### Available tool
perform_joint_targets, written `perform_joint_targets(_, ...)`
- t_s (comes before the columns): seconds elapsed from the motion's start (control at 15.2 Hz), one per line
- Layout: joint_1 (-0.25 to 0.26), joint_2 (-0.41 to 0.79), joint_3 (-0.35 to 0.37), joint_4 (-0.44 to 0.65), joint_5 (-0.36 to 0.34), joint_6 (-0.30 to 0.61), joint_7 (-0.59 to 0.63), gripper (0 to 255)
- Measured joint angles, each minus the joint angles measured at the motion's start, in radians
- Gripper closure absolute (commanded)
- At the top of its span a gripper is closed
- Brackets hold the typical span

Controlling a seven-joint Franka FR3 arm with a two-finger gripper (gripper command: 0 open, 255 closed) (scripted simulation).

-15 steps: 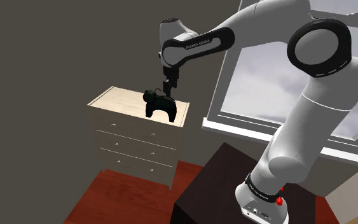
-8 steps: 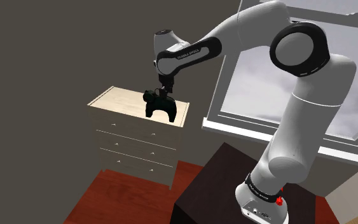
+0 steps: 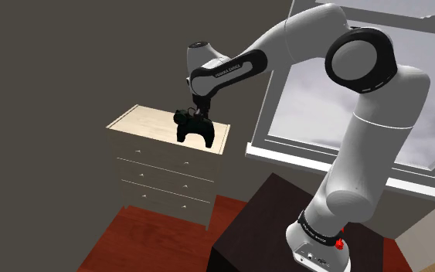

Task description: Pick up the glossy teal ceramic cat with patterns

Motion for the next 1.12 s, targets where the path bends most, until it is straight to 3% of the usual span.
perform_joint_targets(0.46,0.0,0.0,0.0,0.005,0.001,-0.007,-0.003,255)
perform_joint_targets(1.12,0.001,-0.047,0.002,0.07,0.013,-0.119,-0.028,255)
